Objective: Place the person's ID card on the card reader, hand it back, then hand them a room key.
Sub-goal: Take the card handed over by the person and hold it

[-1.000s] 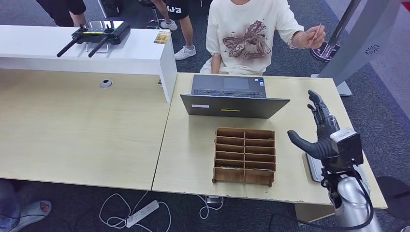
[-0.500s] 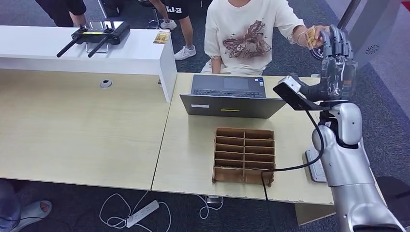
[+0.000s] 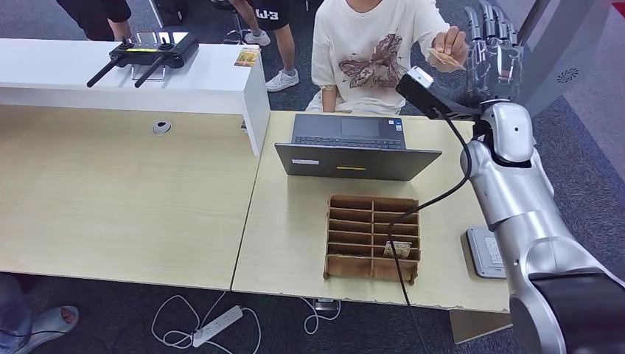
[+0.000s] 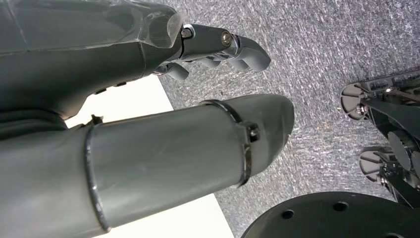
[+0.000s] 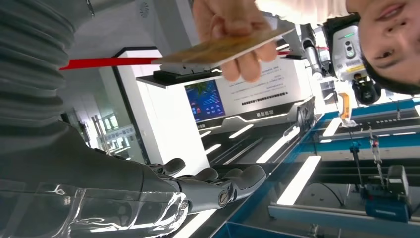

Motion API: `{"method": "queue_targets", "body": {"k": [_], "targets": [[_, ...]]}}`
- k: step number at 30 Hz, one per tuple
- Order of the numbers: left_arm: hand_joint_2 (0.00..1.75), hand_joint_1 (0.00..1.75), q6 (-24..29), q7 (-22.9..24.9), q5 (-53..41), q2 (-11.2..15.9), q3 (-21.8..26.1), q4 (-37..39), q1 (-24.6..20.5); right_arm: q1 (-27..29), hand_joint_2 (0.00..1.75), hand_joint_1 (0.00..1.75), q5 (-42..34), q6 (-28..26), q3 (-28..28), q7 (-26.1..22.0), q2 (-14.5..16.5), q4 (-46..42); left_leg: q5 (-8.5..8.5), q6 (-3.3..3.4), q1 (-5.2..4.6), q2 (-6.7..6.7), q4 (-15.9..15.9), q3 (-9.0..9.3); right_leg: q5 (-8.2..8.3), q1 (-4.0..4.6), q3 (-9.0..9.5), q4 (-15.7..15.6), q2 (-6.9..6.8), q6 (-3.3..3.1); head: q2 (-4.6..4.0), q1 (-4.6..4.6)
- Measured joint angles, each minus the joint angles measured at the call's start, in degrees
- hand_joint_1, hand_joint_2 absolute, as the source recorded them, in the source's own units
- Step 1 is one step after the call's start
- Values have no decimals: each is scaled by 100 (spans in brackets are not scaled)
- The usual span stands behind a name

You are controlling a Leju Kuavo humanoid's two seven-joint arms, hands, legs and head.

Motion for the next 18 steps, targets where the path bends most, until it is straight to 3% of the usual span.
{"method": "queue_targets", "body": {"k": [6, 9, 13, 14, 18], "targets": [[0, 0, 0, 6, -36, 17, -74, 0, -33, -182, 175, 0, 36, -7, 2, 83, 22, 401, 0, 0, 0, 0, 1, 1, 0, 0, 0, 0, 1, 0, 0, 0], [0, 0, 0, 10, -40, 28, -85, 0, -38, -231, 175, 16, 37, -8, 2, 98, 22, 516, 0, 0, 1, 1, 1, 2, 0, 1, -1, 0, 2, 0, 0, 0], [0, 0, 2, 14, -40, 32, -96, 0, -40, -303, 175, 130, 56, -17, 2, 120, 22, 638, 0, 0, 1, 1, 1, 2, 0, 1, -1, 0, 2, 0, 0, 0], [0, 0, 2, 14, -39, 33, -98, 0, -41, -319, 175, 140, 65, -22, 2, 120, 22, 666, 0, 0, 1, 2, 1, 2, 0, 1, -1, 0, 2, 0, 0, 0], [0, 0, 2, 14, -39, 33, -103, 0, -41, -364, 175, 152, 103, -27, -11, 107, 22, 755, 0, 0, 1, 2, 1, 3, 0, 1, -1, 0, 3, 0, 0, 0]]}}
